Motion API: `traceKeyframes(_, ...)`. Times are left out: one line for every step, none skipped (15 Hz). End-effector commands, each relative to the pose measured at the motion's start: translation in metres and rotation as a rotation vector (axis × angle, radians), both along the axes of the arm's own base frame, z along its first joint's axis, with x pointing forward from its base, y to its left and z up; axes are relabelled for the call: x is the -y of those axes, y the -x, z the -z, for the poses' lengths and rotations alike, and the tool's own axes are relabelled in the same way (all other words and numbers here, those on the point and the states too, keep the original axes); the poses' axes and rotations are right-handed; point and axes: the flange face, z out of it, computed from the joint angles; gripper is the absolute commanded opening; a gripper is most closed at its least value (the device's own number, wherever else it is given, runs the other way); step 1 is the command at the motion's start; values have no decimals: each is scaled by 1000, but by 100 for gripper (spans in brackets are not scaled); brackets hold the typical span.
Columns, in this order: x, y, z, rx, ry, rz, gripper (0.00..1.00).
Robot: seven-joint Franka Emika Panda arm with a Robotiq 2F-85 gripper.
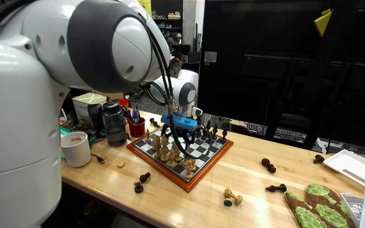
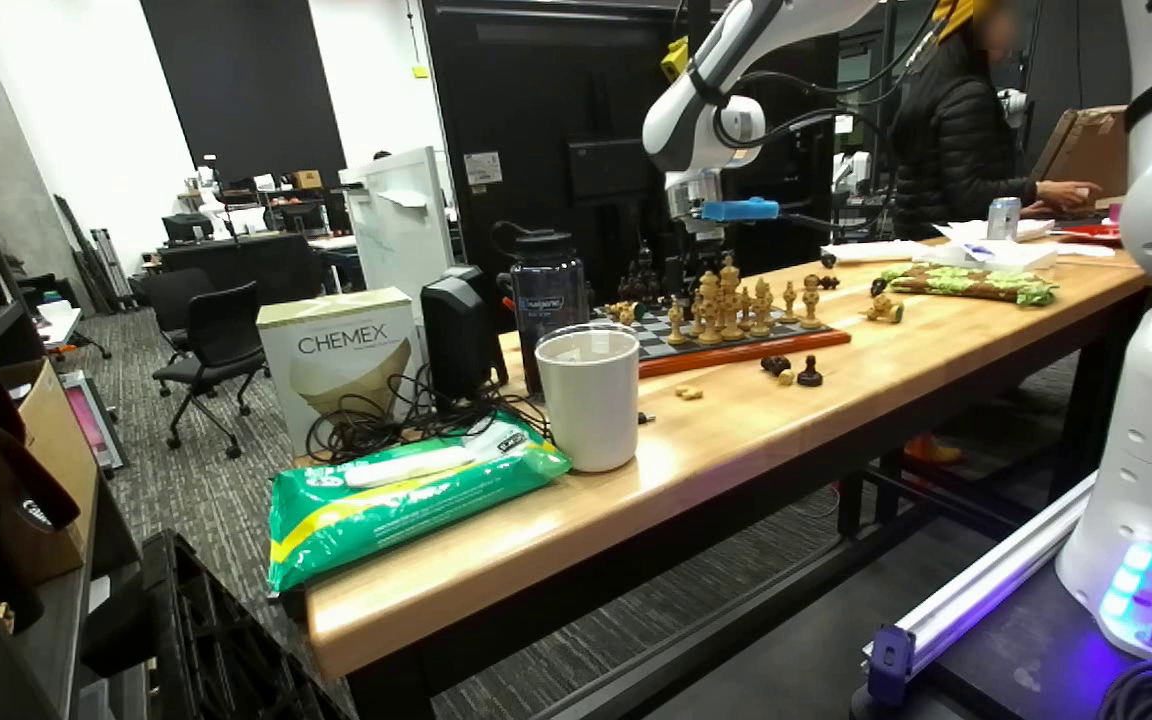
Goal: Push one beige chess piece on the chess board backwards
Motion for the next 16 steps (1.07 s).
traceKeyframes(-3, 6, -15, 27, -3, -5, 100)
traceKeyframes(-3, 4, -17, 37, -1, -5, 100)
traceKeyframes(-3, 3, -20, 46, 0, -7, 100)
traceKeyframes(-3, 2, -24, 58, 4, -6, 100)
traceKeyframes(-2, 1, -27, 70, 4, -6, 100)
traceKeyframes(-1, 0, -32, 84, 7, -5, 100)
traceKeyframes(-1, 0, -37, 96, 9, -3, 100)
traceKeyframes(0, 0, -44, 111, 10, -3, 100)
traceKeyframes(-1, 1, -51, 125, 8, -4, 100)
traceKeyframes(-2, 3, -59, 136, 11, -6, 100)
traceKeyframes(-4, 7, -67, 148, 17, -11, 100)
traceKeyframes(-7, 12, -78, 163, 26, -17, 100)
traceKeyframes(-10, 16, -87, 177, 37, -17, 100)
traceKeyframes(-13, 21, -98, 197, 52, -21, 100)
traceKeyframes(-16, 26, -108, 209, 57, -25, 100)
traceKeyframes(-19, 33, -118, 219, 71, -18, 100)
